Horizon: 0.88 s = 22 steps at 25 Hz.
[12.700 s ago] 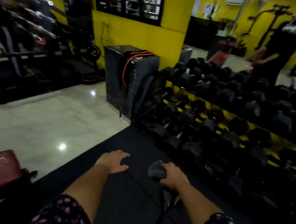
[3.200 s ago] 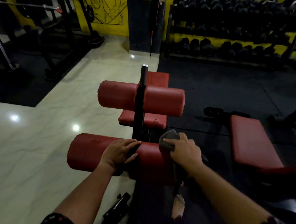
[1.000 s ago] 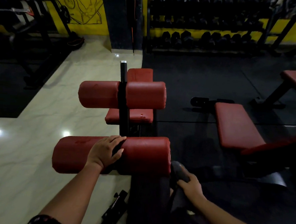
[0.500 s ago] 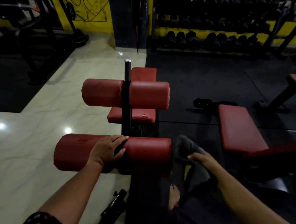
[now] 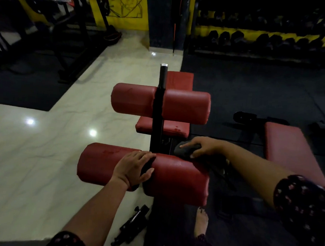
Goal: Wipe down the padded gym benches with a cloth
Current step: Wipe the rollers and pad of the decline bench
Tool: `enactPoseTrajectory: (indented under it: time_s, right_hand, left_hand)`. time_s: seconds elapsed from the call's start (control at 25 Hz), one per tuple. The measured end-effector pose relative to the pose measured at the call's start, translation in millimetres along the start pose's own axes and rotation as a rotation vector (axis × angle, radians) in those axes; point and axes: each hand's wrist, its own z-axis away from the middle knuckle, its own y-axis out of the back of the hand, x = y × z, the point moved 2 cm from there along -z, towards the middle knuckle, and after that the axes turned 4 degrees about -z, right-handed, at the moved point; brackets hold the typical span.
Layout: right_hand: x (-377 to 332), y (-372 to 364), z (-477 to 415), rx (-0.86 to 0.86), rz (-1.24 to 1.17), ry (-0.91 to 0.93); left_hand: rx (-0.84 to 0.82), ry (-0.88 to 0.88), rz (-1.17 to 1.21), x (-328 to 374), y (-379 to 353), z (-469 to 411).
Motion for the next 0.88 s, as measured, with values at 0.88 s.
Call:
enactPoseTrajectory:
  time_s: [0.88]
  right_hand:
    - [21, -9, 42, 0.169, -0.165, -0.134]
  left_hand:
    - [0.053, -0.022, -0.094, -1, -3, -1]
